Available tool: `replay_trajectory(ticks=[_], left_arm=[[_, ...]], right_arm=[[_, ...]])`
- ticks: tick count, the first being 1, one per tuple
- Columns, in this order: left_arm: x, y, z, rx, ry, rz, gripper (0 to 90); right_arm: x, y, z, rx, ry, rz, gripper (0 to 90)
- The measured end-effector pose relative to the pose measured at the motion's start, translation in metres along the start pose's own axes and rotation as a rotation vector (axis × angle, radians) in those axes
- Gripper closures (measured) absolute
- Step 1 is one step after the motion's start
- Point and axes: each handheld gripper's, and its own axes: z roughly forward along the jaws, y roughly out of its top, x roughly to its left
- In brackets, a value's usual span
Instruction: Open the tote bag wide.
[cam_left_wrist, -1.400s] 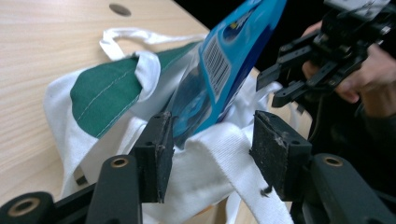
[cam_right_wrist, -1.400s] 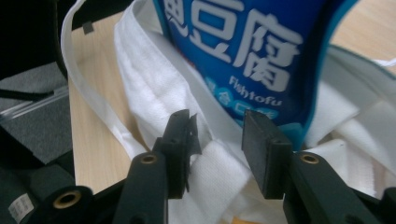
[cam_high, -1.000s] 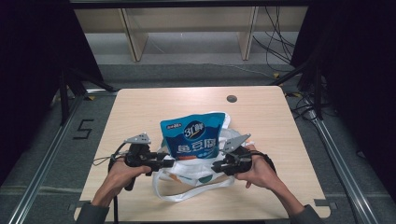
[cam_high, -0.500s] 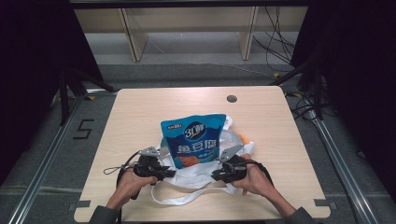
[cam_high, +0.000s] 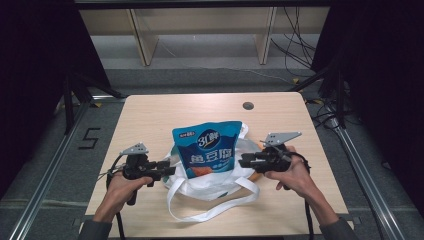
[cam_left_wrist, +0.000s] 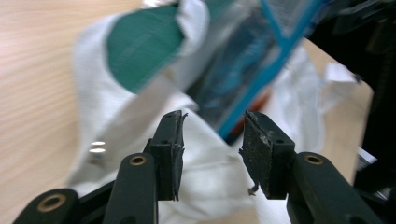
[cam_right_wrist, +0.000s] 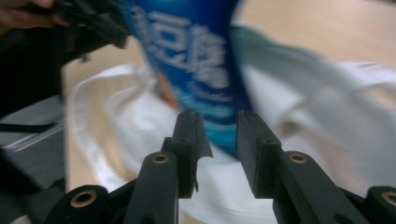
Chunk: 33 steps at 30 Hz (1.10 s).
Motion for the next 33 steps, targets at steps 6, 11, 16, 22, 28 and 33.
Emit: replay_trajectory(ticks=[6, 11, 16, 22, 28, 33], left_arm=[[0.012, 0.007, 0.014, -0.007, 0.083, -0.002, 61.8], [0.030, 0.009, 0.033, 0.056, 0.119, -0.016, 75.3], [0.045, 0.001, 0.054, 0.124, 0.127, -0.047, 88.4], [0.055, -0.012, 0.070, 0.212, 0.140, -0.022, 88.8], [0.045, -0.009, 0.053, 0.111, 0.103, -0.066, 79.3], [0.033, -0.005, 0.030, 0.046, 0.060, -0.069, 63.5]], right_arm=[[-0.033, 0.009, 0.008, 0.027, -0.224, -0.030, 73.7], [-0.058, 0.005, 0.035, 0.111, -0.271, -0.028, 86.1], [-0.075, -0.005, 0.049, 0.127, -0.257, 0.032, 89.1], [-0.087, -0.022, 0.066, 0.195, -0.277, 0.050, 89.1], [-0.084, -0.016, 0.052, 0.128, -0.261, 0.085, 82.3], [-0.070, -0.003, 0.024, 0.007, -0.208, 0.120, 68.7]])
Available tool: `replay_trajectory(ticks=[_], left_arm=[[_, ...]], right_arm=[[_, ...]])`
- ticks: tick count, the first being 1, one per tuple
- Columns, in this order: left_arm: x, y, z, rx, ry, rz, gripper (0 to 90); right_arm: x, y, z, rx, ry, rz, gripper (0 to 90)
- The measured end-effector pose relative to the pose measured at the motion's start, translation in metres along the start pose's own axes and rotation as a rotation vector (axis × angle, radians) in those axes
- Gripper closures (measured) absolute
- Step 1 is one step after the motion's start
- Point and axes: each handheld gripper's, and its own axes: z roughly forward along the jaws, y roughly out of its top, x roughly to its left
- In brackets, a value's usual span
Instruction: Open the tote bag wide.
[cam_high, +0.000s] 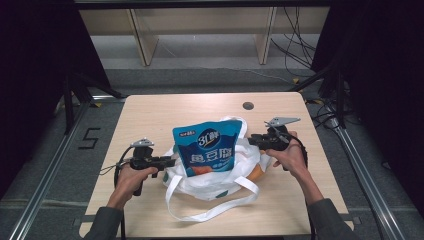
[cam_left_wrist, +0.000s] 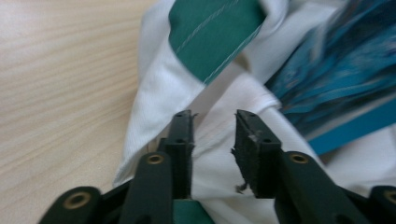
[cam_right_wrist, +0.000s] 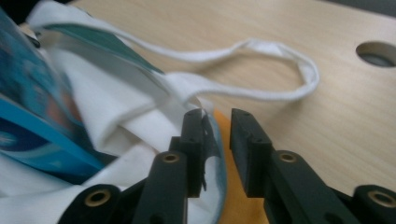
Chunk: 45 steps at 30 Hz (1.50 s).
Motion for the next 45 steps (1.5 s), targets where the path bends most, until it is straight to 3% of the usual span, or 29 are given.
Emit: replay_trajectory(ticks=[1, 2, 5, 7, 9, 12, 13, 15, 16, 19, 21, 22, 23, 28, 29, 30, 33, 35, 39, 40, 41, 42, 43, 45], left_arm=[[-0.003, 0.000, -0.005, -0.013, 0.002, -0.004, 63.5], [-0.008, 0.000, -0.014, -0.034, 0.001, 0.005, 58.9], [-0.015, -0.002, -0.023, -0.047, 0.014, 0.009, 54.1], [-0.020, -0.004, -0.029, -0.047, 0.023, 0.027, 48.8], [-0.024, -0.006, -0.034, -0.038, 0.035, 0.049, 47.7], [-0.035, -0.013, -0.039, -0.068, 0.060, 0.040, 42.2], [-0.039, -0.017, -0.043, -0.069, 0.075, 0.065, 38.9], [-0.042, -0.020, -0.043, -0.073, 0.066, 0.072, 38.3], [-0.044, -0.023, -0.045, -0.074, 0.072, 0.072, 37.3], [-0.051, -0.032, -0.047, -0.067, 0.080, 0.060, 32.6], [-0.055, -0.037, -0.048, -0.052, 0.090, 0.050, 31.5], [-0.057, -0.039, -0.048, -0.052, 0.096, 0.044, 30.2], [-0.061, -0.044, -0.049, -0.047, 0.114, 0.047, 27.2], [-0.065, -0.051, -0.050, -0.045, 0.144, 0.066, 24.5], [-0.064, -0.052, -0.051, -0.022, 0.155, 0.086, 24.5], [-0.066, -0.055, -0.049, -0.046, 0.160, 0.058, 23.4], [-0.065, -0.058, -0.050, -0.044, 0.162, 0.060, 22.0], [-0.067, -0.063, -0.049, -0.051, 0.167, 0.031, 21.7], [-0.066, -0.071, -0.050, -0.047, 0.161, 0.033, 21.1], [-0.066, -0.074, -0.051, -0.052, 0.163, 0.038, 20.9], [-0.066, -0.076, -0.050, -0.065, 0.167, 0.017, 20.7], [-0.066, -0.078, -0.051, -0.072, 0.168, 0.013, 20.6], [-0.065, -0.080, -0.052, -0.067, 0.170, 0.010, 20.5], [-0.065, -0.084, -0.053, -0.067, 0.174, 0.010, 20.3]], right_arm=[[0.000, 0.000, 0.000, 0.000, 0.000, 0.000, 68.7], [0.005, 0.001, -0.008, -0.015, -0.001, 0.025, 61.5], [0.009, -0.001, -0.014, -0.010, -0.006, 0.015, 56.6], [0.015, -0.007, -0.021, -0.017, -0.038, 0.018, 50.9], [0.015, -0.008, -0.024, 0.002, -0.031, 0.015, 49.6], [0.018, -0.014, -0.031, -0.006, -0.030, 0.021, 46.9], [0.020, -0.018, -0.037, -0.002, -0.037, 0.021, 46.2], [0.020, -0.020, -0.039, 0.001, -0.038, 0.013, 45.6], [0.020, -0.022, -0.042, 0.009, -0.050, -0.001, 44.8], [0.023, -0.028, -0.048, 0.009, -0.038, 0.018, 43.2], [0.025, -0.031, -0.051, -0.001, -0.055, 0.027, 42.0], [0.026, -0.033, -0.053, 0.016, -0.035, 0.030, 41.5], [0.026, -0.037, -0.056, 0.019, -0.059, 0.010, 40.9], [0.031, -0.046, -0.064, 0.043, -0.039, 0.026, 39.3], [0.031, -0.046, -0.064, 0.043, -0.039, 0.026, 39.3], [0.033, -0.051, -0.065, 0.037, -0.037, 0.030, 38.7], [0.037, -0.057, -0.069, 0.053, -0.048, 0.044, 37.9], [0.038, -0.060, -0.071, 0.048, -0.062, 0.026, 36.7], [0.040, -0.064, -0.076, 0.055, -0.045, 0.044, 35.3], [0.039, -0.066, -0.078, 0.053, -0.045, 0.014, 35.3], [0.042, -0.069, -0.079, 0.048, -0.054, 0.035, 35.5], [0.041, -0.071, -0.080, 0.052, -0.053, 0.010, 35.5], [0.043, -0.074, -0.081, 0.055, -0.041, 0.021, 35.4], [0.044, -0.079, -0.083, 0.065, -0.065, 0.018, 35.1]])
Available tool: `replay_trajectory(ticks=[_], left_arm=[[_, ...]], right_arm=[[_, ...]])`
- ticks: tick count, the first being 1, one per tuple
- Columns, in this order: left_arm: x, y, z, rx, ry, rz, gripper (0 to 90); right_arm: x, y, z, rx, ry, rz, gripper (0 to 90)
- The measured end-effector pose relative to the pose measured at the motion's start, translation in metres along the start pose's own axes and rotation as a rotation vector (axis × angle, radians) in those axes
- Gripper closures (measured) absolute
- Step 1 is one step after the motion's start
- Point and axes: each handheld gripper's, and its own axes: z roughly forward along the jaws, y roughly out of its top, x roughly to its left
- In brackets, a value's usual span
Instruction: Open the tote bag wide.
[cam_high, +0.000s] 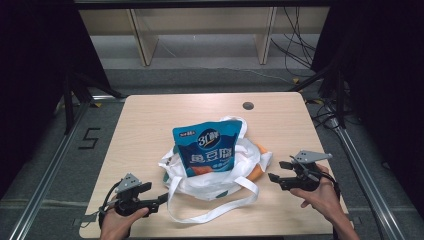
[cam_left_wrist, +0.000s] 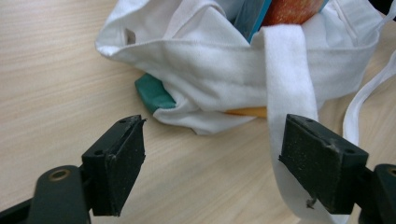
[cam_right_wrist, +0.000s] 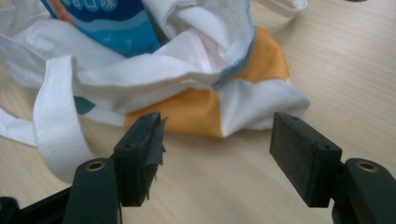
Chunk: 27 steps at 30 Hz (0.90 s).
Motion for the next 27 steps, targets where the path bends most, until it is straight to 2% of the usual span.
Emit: replay_trajectory(ticks=[1, 2, 3, 4, 5, 6, 7, 8, 9, 10, 11, 12, 13, 14, 15, 16, 17, 18, 19, 20, 21, 26, 27], left_arm=[[0.000, -0.002, 0.000, -0.004, 0.007, 0.000, 20.2], [0.000, -0.005, -0.001, -0.001, 0.010, 0.003, 20.0], [-0.001, -0.008, -0.001, 0.002, 0.011, -0.001, 19.3], [-0.001, -0.010, -0.001, 0.005, 0.008, 0.000, 19.3], [-0.002, -0.013, -0.002, 0.012, 0.011, -0.003, 19.3], [-0.003, -0.015, -0.001, 0.008, 0.004, -0.003, 18.8], [-0.004, -0.017, -0.002, 0.015, 0.007, -0.001, 18.8], [-0.003, -0.018, -0.004, 0.032, 0.008, 0.018, 18.1], [-0.006, -0.021, -0.002, 0.016, 0.010, 0.000, 18.0], [-0.007, -0.024, -0.002, 0.027, 0.022, 0.007, 18.0], [-0.009, -0.026, -0.003, 0.030, 0.023, 0.004, 17.9], [-0.009, -0.027, -0.003, 0.033, 0.018, 0.009, 17.7], [-0.009, -0.027, -0.003, 0.033, 0.018, 0.009, 17.7], [-0.009, -0.029, -0.004, 0.053, 0.024, 0.027, 17.7], [-0.011, -0.030, -0.003, 0.029, 0.022, 0.009, 17.6], [-0.012, -0.031, -0.004, 0.033, 0.025, 0.004, 17.3], [-0.010, -0.032, -0.006, 0.065, 0.025, 0.044, 17.0], [-0.010, -0.032, -0.006, 0.065, 0.025, 0.044, 17.0], [-0.010, -0.033, -0.007, 0.075, 0.027, 0.040, 17.0], [-0.012, -0.035, -0.004, 0.032, 0.031, 0.011, 16.8], [-0.013, -0.034, -0.004, 0.032, 0.036, 0.001, 16.8], [-0.010, -0.034, -0.003, 0.040, 0.040, 0.011, 16.8], [-0.010, -0.034, -0.003, 0.050, 0.040, 0.011, 16.8]], right_arm=[[-0.001, -0.003, -0.001, 0.001, -0.001, -0.014, 34.9], [0.003, -0.006, -0.003, 0.012, 0.010, 0.030, 34.7], [0.000, -0.013, -0.002, 0.011, -0.009, -0.008, 34.7], [0.004, -0.015, -0.003, 0.022, 0.008, 0.039, 34.7], [0.004, -0.015, -0.003, 0.022, 0.008, 0.039, 34.7], [0.001, -0.020, -0.002, 0.046, 0.019, -0.007, 34.7], [0.001, -0.020, -0.002, 0.046, 0.019, -0.007, 34.7], [0.005, -0.026, -0.002, 0.037, -0.007, 0.007, 34.5], [0.004, -0.027, -0.003, 0.053, -0.001, -0.012, 34.3], [0.010, -0.030, -0.003, 0.055, 0.033, 0.061, 34.2], [0.006, -0.032, -0.003, 0.058, -0.006, 0.002, 33.9], [0.009, -0.034, -0.003, 0.056, 0.013, 0.026, 33.3], [0.009, -0.034, -0.003, 0.056, 0.013, 0.026, 33.3], [0.009, -0.037, -0.003, 0.064, 0.008, 0.005, 32.0], [0.011, -0.042, -0.003, 0.079, -0.008, 0.009, 30.5], [0.011, -0.045, -0.005, 0.091, 0.001, -0.001, 30.2], [0.012, -0.048, -0.006, 0.097, -0.001, 0.009, 29.8], [0.012, -0.048, -0.006, 0.097, -0.001, 0.009, 29.8], [0.011, -0.050, -0.008, 0.106, -0.015, -0.015, 29.8], [0.012, -0.057, -0.010, 0.094, -0.010, -0.022, 29.8], [0.012, -0.059, -0.011, 0.097, -0.015, -0.032, 29.9], [0.013, -0.069, -0.013, 0.123, -0.019, -0.030, 31.5], [0.016, -0.071, -0.012, 0.134, -0.020, 0.015, 31.2]])
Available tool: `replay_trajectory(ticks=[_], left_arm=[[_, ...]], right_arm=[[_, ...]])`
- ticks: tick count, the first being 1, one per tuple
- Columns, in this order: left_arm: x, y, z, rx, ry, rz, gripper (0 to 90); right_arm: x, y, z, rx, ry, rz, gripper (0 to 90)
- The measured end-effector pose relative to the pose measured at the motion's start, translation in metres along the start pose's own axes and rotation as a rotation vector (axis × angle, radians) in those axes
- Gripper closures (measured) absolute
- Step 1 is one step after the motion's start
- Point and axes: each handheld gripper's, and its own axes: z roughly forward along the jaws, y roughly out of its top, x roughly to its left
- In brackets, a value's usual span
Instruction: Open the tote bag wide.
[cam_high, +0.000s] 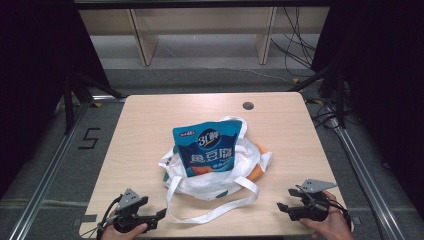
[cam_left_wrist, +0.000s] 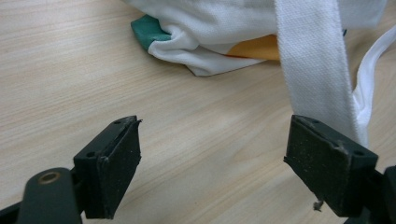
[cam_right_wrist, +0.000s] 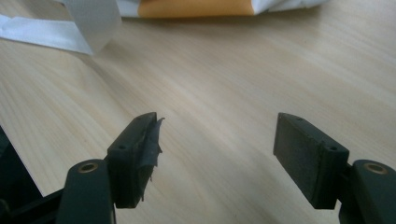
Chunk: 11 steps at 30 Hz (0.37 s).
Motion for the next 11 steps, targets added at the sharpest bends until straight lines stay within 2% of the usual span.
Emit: replay_trajectory(ticks=[1, 2, 11], left_arm=[[0.0004, 0.0000, 0.0003, -0.002, -0.001, 0.006, 16.8], [0.0007, 0.0001, 0.0005, -0.002, -0.001, 0.006, 16.8], [0.0018, 0.0006, 0.0006, -0.001, 0.006, 0.018, 16.8]], right_arm=[[0.0000, 0.0000, 0.0000, 0.000, 0.000, 0.000, 31.2], [-0.0038, -0.0002, 0.0012, 0.012, -0.004, -0.030, 30.6], [-0.0039, -0.0002, 0.0018, 0.005, -0.008, -0.038, 30.4]])
